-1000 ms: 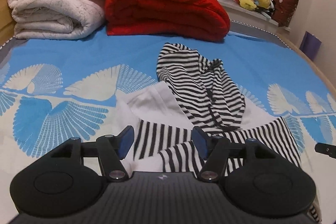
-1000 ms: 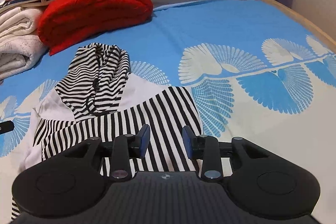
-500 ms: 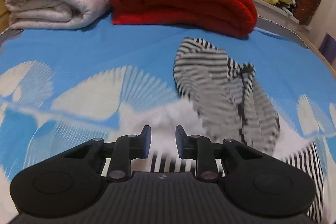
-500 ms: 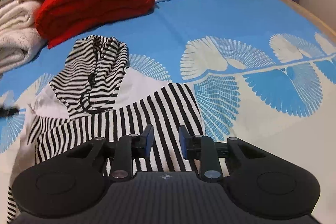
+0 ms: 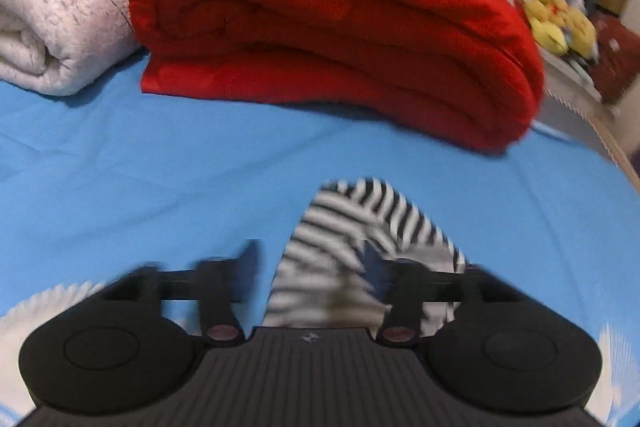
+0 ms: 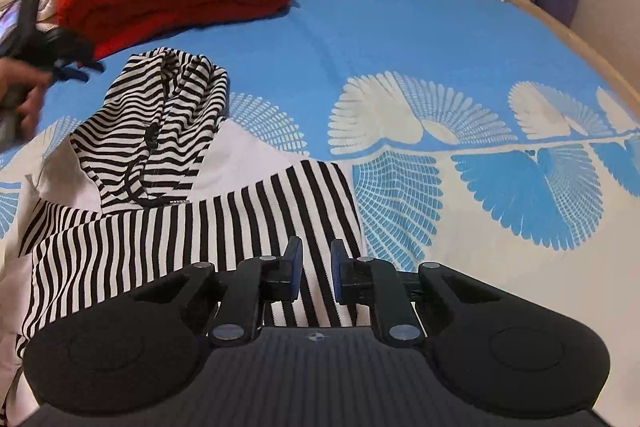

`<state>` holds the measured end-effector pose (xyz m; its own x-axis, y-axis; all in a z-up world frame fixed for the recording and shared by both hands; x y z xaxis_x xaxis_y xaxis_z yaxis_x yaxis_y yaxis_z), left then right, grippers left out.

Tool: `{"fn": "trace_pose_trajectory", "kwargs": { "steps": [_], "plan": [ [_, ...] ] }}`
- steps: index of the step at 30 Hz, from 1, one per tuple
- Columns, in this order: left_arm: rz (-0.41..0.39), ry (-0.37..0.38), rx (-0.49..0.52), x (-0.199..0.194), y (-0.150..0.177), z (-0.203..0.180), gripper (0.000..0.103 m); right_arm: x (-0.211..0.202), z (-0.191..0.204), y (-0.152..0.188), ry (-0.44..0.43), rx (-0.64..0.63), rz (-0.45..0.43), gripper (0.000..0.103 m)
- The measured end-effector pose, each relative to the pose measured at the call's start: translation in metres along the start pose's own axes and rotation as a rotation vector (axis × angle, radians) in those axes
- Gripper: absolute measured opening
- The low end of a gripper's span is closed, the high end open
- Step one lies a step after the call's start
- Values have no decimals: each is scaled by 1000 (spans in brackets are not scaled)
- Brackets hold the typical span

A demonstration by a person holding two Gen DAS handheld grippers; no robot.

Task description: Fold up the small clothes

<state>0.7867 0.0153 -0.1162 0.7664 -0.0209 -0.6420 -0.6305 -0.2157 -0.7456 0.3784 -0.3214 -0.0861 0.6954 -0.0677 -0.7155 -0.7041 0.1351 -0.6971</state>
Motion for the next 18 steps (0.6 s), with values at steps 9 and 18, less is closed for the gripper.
{"fn": "trace_pose_trajectory", "kwargs": {
  "steps": [9, 18],
  "plan": [
    [28, -20, -76, 65, -18, -10, 78, 7, -8, 10, 6, 19, 38, 15],
    [93, -4, 39, 78, -7, -29, 6, 12, -17, 14, 11, 43, 67, 15]
  ]
}}
Point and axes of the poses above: each gripper's, at about its wrist camera, not at the fingertips, and x roughly the way its jaws point, z to its left, y to its underside, the point moved 6 cm from there along x, roughly the way its jaws point, and after that the axes turned 7 degrees about -z, right-handed, at the moved point
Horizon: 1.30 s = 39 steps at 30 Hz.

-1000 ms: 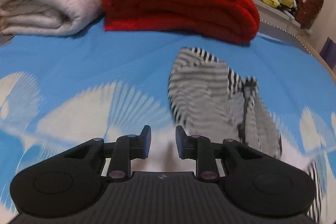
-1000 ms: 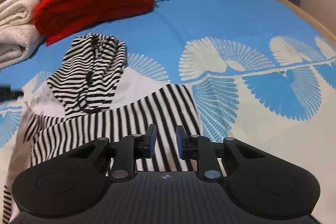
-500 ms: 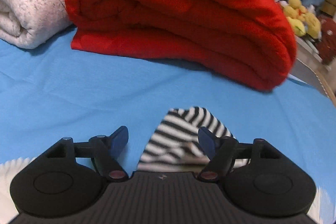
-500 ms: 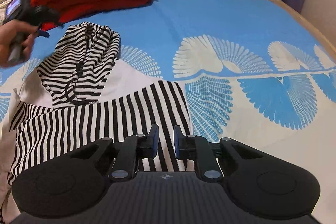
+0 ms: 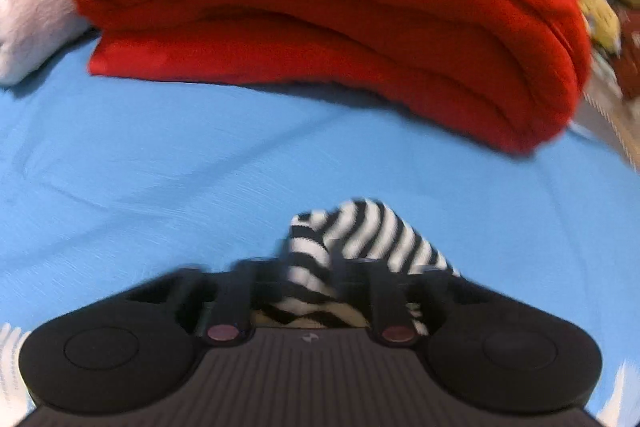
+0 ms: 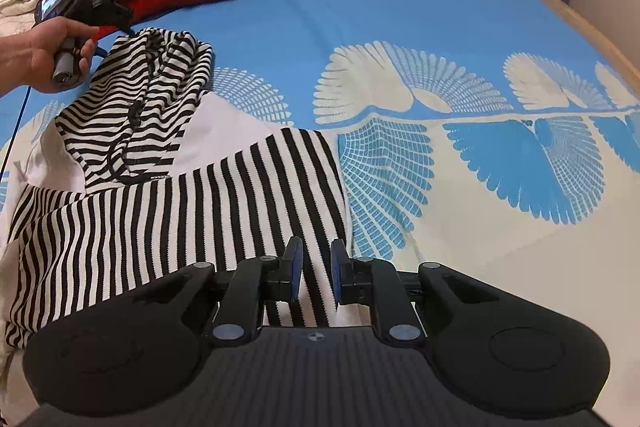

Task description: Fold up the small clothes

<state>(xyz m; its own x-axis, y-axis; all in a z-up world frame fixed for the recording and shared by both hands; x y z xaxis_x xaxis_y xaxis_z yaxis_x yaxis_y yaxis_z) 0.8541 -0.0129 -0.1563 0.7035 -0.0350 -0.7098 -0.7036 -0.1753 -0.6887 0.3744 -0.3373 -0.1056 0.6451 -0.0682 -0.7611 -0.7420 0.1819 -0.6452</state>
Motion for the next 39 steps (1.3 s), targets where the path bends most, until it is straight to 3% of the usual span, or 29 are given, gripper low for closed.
{"fn": "trace_pose_trajectory", "kwargs": {
  "steps": [3, 7, 10, 13, 15, 17, 19, 21, 22, 24, 27, 30, 34, 39],
  "plan": [
    [-36, 43, 106, -32, 3, -15, 4, 0, -2, -2, -13, 27, 1, 15],
    [-124, 206, 196, -114, 16, -35, 3, -3, -10, -4, 2, 45, -10, 15],
    [-189, 335, 318, -202, 54, -46, 3, -7, -17, -7, 1, 100, -10, 15],
    [-205, 461, 412, -297, 115, -44, 3, -17, -19, -13, -12, 124, -36, 16],
    [-176, 528, 473, -357, 166, -35, 3, -25, -20, -17, -23, 150, -61, 16],
    [-72, 598, 514, -405, 218, -25, 5, -33, -23, -22, -42, 189, -90, 16],
    [66, 594, 590, -437, 270, -16, 17, -43, -25, -26, -58, 228, -124, 16],
    [110, 565, 607, -456, 299, -2, 27, -47, -25, -27, -72, 258, -142, 20],
    [95, 553, 548, -461, 301, 8, 36, -48, -24, -26, -83, 269, -143, 25],
    [68, 516, 352, -456, 291, 26, 44, -47, -20, -22, -138, 313, -122, 29],
    [102, 373, -14, -419, 276, 58, 44, -43, -12, -14, -220, 362, -70, 32],
    [200, 300, -247, -376, 280, 77, 44, -32, 2, -2, -263, 365, 5, 35],
    [291, 248, -382, -337, 291, 97, 44, -12, 20, 18, -289, 369, 107, 36],
    [361, 256, -393, -318, 306, 95, 44, 6, 40, 35, -274, 316, 155, 36]
  ]
}}
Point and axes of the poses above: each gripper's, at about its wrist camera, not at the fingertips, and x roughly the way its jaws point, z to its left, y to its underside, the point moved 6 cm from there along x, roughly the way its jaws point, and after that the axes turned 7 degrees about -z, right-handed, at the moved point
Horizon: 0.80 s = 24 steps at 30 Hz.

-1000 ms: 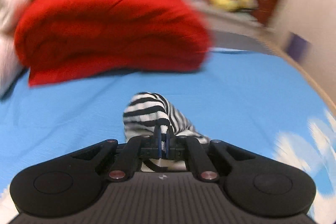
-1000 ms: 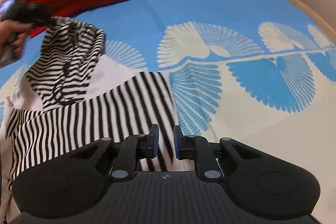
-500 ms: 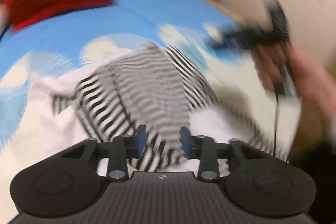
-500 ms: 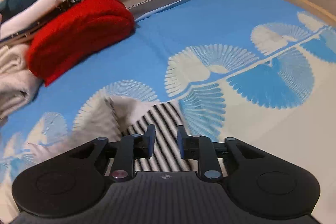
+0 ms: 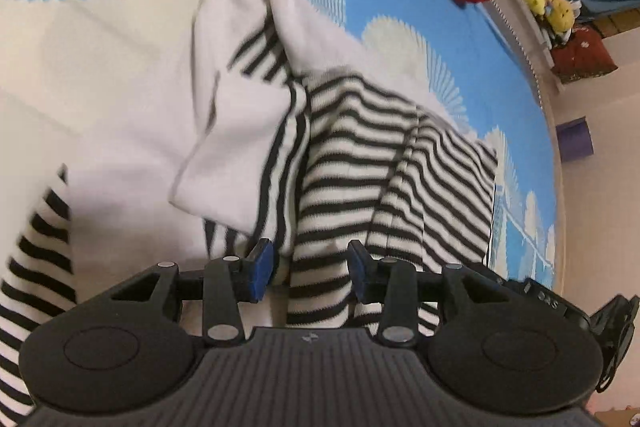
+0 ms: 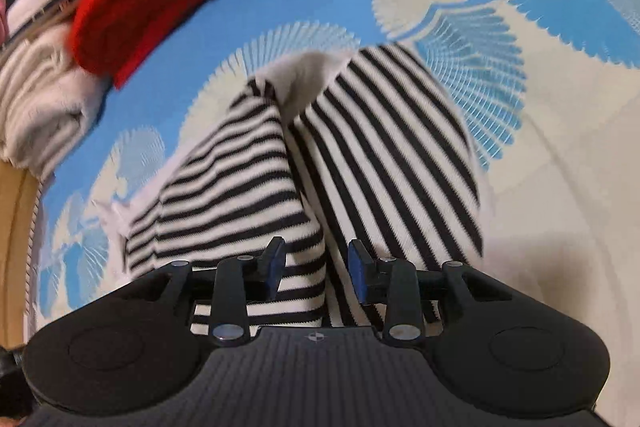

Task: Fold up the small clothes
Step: 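Grasp the striped hem with both grippers and fold it toward the hood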

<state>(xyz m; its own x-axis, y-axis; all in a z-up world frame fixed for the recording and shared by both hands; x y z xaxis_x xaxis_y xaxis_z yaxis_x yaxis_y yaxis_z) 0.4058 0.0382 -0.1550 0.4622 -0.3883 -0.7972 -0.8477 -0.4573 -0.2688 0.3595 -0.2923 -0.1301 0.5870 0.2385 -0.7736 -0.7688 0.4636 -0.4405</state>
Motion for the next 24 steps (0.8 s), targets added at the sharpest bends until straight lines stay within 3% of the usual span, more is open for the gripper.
{"fn": "trace_pose_trajectory", "kwargs": {
  "steps": [2, 3, 5, 6, 7, 10, 12, 15, 17, 18, 21, 22, 24],
  "plan": [
    [12, -1, 20, 5, 6, -1, 41, 7, 4, 2, 5, -17, 10, 36],
    [5, -15, 38, 8, 9, -4, 34, 9, 6, 3, 5, -28, 14, 33],
    [11, -5, 56, 5, 12, -5, 17, 11, 11, 3, -13, -47, 12, 8],
    [10, 9, 55, 7, 11, -8, 4, 11, 12, 3, -27, -53, 13, 5],
    [-5, 15, 57, 2, 9, -8, 1, 10, 14, 1, -42, -57, 7, 2],
    [-169, 31, 133, -25, -17, -19, 1, -5, 13, -13, -117, -3, -66, 1],
    [-315, 44, 179, -55, -36, -26, 1, -31, 9, -32, -205, 83, -177, 0],
    [-422, 63, 165, -83, -49, -21, 1, -65, -2, -52, -260, 148, -324, 0],
    [-387, 66, 122, -82, -48, -11, 1, -71, -15, -54, -258, 194, -337, 0],
    [-333, 27, 117, -75, -44, -3, 1, -66, -21, -51, -233, 206, -303, 0],
    [-109, -119, 96, -41, -22, 26, 2, -29, -39, -20, -66, 190, -53, 0],
    [-39, -138, 78, -32, -15, 34, 4, -21, -43, -10, -34, 196, 5, 0],
    [-10, -140, 38, -28, -11, 44, 8, -10, -46, 2, 12, 198, 65, 1]
  ]
}}
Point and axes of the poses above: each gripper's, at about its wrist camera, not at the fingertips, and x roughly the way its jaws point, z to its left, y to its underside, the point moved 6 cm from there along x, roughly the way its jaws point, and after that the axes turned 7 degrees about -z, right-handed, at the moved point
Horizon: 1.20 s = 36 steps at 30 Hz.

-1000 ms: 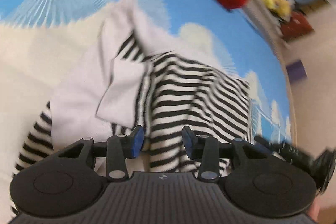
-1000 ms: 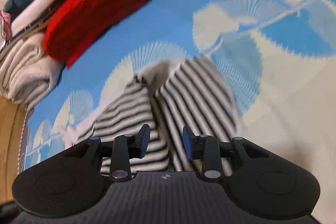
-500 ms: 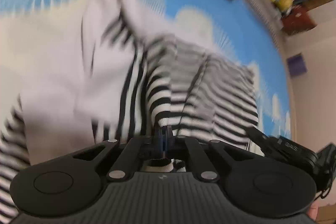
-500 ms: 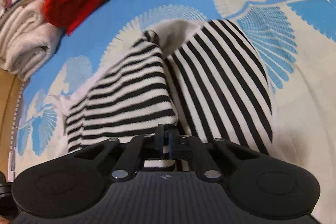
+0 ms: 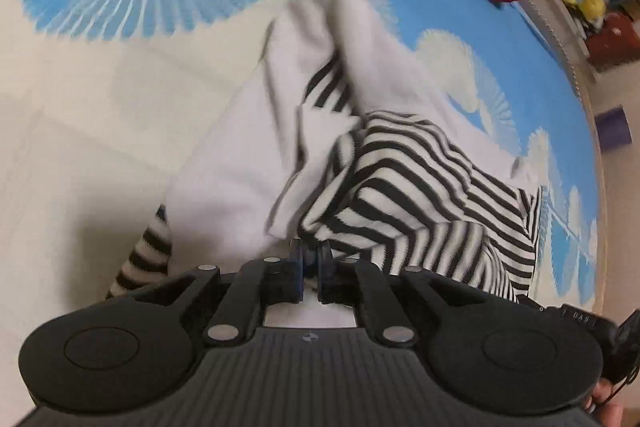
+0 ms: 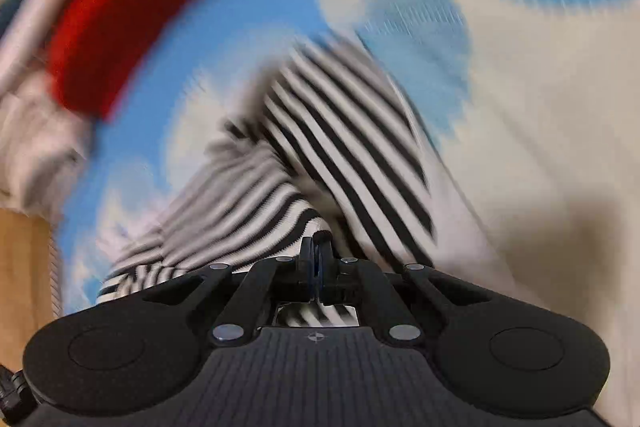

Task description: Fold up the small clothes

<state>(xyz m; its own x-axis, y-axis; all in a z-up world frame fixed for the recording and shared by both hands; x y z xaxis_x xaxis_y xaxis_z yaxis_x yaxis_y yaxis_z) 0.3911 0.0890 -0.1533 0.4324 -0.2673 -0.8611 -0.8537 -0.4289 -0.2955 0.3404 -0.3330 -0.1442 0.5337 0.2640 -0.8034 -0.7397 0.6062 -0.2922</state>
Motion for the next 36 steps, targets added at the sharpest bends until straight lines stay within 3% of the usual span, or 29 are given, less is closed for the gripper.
{"fn": "trace_pose_trajectory", "kwargs": {
  "steps": [4, 5, 7, 11, 13, 14, 15, 17, 19, 21, 22, 23, 25, 26, 28, 29, 30, 32, 34, 36],
  "plan": [
    [-106, 45, -25, -16, -14, -2, 40, -7, 12, -5, 22, -76, -50, 11],
    [-126, 62, -34, -19, -18, -5, 41, -9, 14, -7, 14, -82, -76, 23],
    [-143, 93, -49, -20, -20, -8, 45, -11, 16, -10, 3, -92, -112, 35],
    [-147, 100, -71, -12, -26, -15, 45, 0, 17, -13, -22, -61, -102, 35],
    [-147, 94, -64, -7, -27, -18, 38, 4, 15, -11, -31, -51, -87, 32],
    [-146, 95, -57, -4, -28, -19, 29, 5, 17, -9, -31, -67, -81, 18],
    [-150, 104, -55, -5, -28, -20, 4, 6, 20, -8, -30, -82, -86, 9],
    [-202, 151, -66, -12, -35, -23, 2, 0, 28, -12, -65, -91, -135, 3],
    [-350, 293, -78, -41, -48, -33, 2, -20, 38, -20, -166, -70, -228, 2],
    [-473, 368, -14, -67, -56, -45, 2, -48, 49, -30, -296, -64, -338, 2],
    [-501, 384, 4, -73, -58, -47, 2, -56, 52, -32, -320, -74, -373, 2],
    [-497, 380, 5, -73, -58, -46, 2, -64, 53, -34, -340, -78, -408, 2],
    [-381, 280, -11, -51, -54, -35, 3, -64, 47, -34, -317, -56, -407, 2],
    [-280, 204, -24, -31, -47, -24, 3, -55, 41, -31, -253, -51, -367, 2],
    [-45, 8, -43, 11, -24, 2, 2, -26, 21, -18, -37, -80, -211, 2],
    [-8, -63, -72, 20, -16, 15, 2, -12, 11, -10, 34, -74, -138, 2],
    [-19, -78, -101, 21, -14, 22, 4, 0, 1, -2, 88, -60, -74, 2],
    [-75, -63, -61, 12, -24, 13, 4, 10, -1, 7, 118, -88, -18, 5],
    [-212, -23, 30, -12, -39, -9, 10, 3, 12, 1, 118, -158, -60, 7],
    [-303, 51, 127, -30, -43, -36, 17, -13, 28, -8, 91, -198, -158, 15]
  ]
}}
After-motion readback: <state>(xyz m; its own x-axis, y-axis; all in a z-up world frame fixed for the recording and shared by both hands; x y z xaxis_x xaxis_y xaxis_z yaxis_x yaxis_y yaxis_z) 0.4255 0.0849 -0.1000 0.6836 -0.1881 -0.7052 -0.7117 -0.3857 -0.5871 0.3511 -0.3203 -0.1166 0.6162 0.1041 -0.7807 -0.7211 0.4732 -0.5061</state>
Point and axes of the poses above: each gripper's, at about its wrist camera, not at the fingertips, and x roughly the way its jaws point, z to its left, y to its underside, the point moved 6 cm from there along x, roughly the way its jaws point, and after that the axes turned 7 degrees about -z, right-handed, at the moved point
